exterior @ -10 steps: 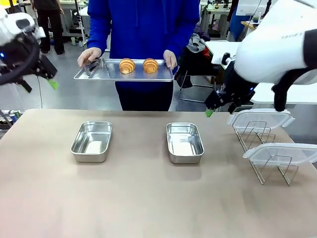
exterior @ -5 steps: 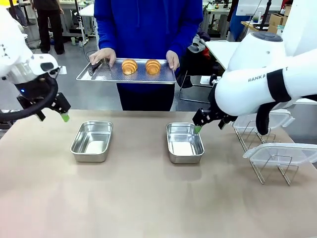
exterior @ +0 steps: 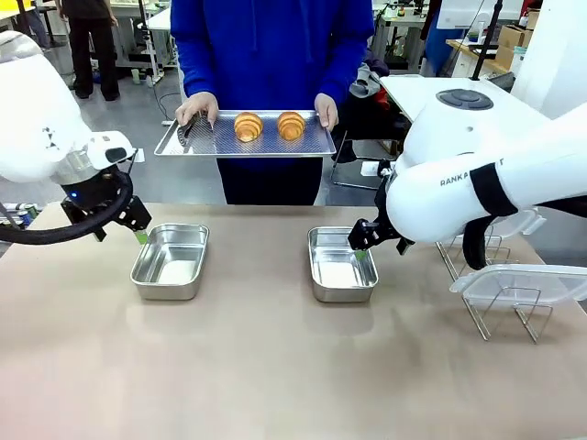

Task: Place the bread in airtight containers.
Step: Lift both Airtight Container.

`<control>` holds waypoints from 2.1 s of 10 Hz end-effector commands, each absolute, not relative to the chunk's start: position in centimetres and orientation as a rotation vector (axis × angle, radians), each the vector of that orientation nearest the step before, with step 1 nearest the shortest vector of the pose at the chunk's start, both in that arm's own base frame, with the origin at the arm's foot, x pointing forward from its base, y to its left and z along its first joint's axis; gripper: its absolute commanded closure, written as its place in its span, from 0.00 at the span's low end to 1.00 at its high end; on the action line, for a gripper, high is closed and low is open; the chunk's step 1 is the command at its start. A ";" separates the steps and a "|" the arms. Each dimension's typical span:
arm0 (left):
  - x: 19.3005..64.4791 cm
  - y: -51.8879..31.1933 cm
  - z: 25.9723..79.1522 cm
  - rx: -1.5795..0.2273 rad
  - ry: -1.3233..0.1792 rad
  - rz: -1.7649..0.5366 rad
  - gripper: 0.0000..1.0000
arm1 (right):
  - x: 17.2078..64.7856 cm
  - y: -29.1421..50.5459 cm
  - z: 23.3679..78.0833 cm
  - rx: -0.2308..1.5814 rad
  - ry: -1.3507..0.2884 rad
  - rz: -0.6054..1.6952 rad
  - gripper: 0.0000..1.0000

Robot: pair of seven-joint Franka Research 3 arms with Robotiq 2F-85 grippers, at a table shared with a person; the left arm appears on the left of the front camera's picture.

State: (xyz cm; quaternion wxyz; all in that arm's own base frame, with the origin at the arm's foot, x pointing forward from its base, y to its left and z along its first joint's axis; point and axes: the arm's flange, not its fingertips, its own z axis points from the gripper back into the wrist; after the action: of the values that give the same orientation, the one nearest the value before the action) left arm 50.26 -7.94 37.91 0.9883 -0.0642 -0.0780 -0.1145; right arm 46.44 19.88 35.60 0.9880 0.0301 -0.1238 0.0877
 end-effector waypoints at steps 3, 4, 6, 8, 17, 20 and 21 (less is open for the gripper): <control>51.0 -9.5 35.5 -0.055 -0.162 -0.185 0.00 | 47.1 21.4 33.0 0.010 -0.278 0.087 0.00; 51.2 -9.6 35.1 -0.058 -0.162 -0.185 0.00 | 47.4 21.4 32.8 0.017 -0.275 0.074 0.00; 51.6 -9.7 34.3 -0.046 -0.189 -0.170 0.00 | 48.1 21.5 32.0 0.009 -0.270 0.046 0.00; 51.9 -9.7 33.2 -0.054 -0.191 -0.144 0.00 | 48.6 21.5 31.2 -0.002 -0.266 0.014 0.00; 52.2 -9.6 33.4 -0.031 -0.151 -0.128 1.00 | 49.4 21.2 31.6 0.013 -0.216 -0.042 1.00; 52.1 -9.7 33.7 -0.025 -0.141 -0.129 1.00 | 49.5 21.0 31.8 0.016 -0.204 -0.059 1.00; 52.2 -9.6 33.7 -0.034 -0.140 -0.119 1.00 | 49.6 20.9 31.8 0.016 -0.199 -0.065 1.00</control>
State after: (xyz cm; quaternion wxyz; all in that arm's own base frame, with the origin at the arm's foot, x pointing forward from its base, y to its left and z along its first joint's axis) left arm 52.21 -9.39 33.48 0.9942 -0.0274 -0.0759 -0.0709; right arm 49.18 20.46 31.62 0.9941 0.0096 -0.1070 -0.0114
